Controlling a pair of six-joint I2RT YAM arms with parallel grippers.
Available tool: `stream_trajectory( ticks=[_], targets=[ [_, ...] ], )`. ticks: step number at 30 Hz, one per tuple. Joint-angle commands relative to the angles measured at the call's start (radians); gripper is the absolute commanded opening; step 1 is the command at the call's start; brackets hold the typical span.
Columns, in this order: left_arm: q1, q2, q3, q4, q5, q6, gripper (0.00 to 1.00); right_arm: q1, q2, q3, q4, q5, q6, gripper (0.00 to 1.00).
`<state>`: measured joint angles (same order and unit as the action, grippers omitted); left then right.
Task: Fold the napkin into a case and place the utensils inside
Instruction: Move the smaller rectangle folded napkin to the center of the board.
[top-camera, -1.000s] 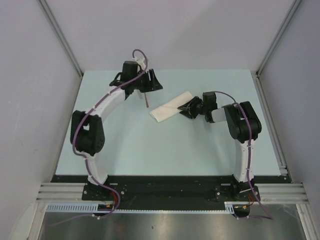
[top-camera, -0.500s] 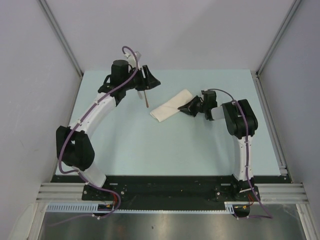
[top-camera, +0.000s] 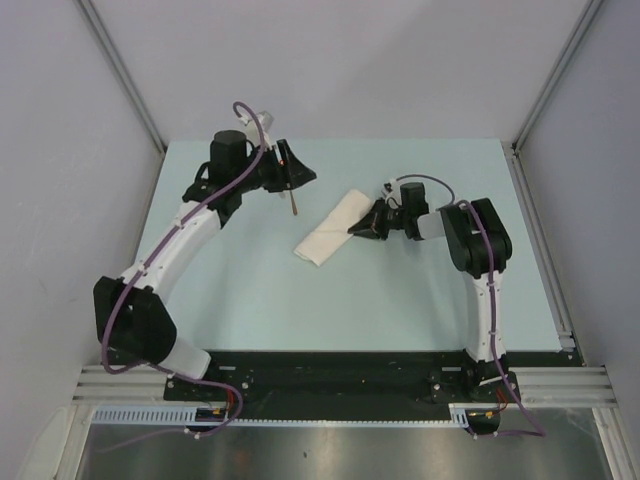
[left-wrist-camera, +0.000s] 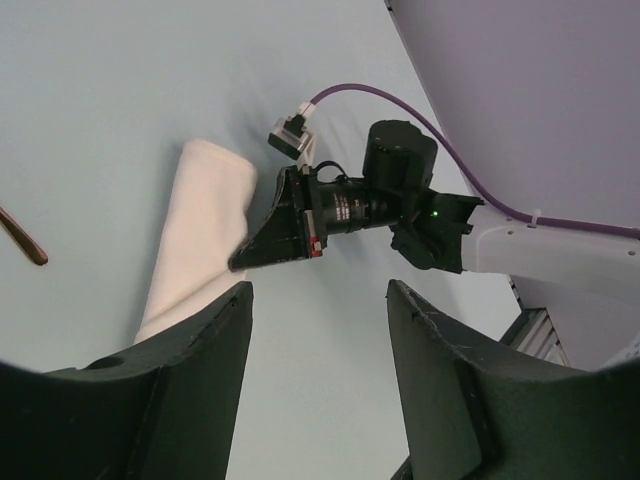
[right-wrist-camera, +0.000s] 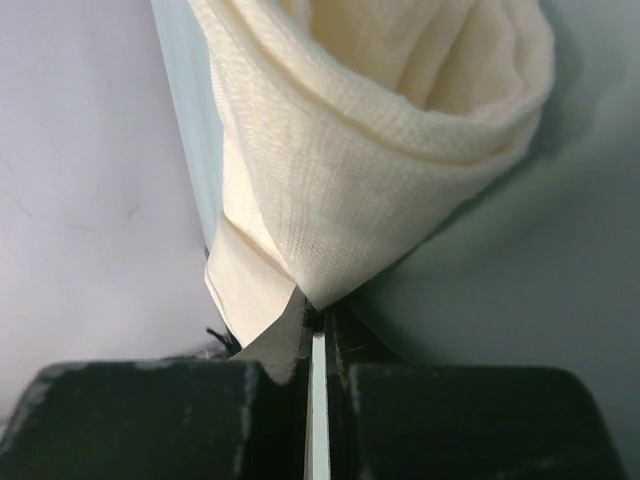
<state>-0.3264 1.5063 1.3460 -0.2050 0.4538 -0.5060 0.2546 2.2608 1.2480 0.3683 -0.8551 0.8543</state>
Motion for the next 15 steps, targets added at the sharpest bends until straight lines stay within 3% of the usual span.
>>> stream_trajectory(
  ticks=[1,9,15],
  targets=[
    [0.004,-0.13,-0.056,-0.03,-0.007,0.02,0.61,0.095,-0.072,-0.025,-0.052,-0.096,-0.095,0.0],
    [0.009,-0.29,-0.159,-0.1,-0.04,0.05,0.62,0.348,-0.057,0.019,-0.006,-0.068,-0.038,0.0],
    [0.016,-0.354,-0.185,-0.155,-0.067,0.076,0.62,0.532,0.02,0.108,0.143,-0.041,0.097,0.0]
  ],
)
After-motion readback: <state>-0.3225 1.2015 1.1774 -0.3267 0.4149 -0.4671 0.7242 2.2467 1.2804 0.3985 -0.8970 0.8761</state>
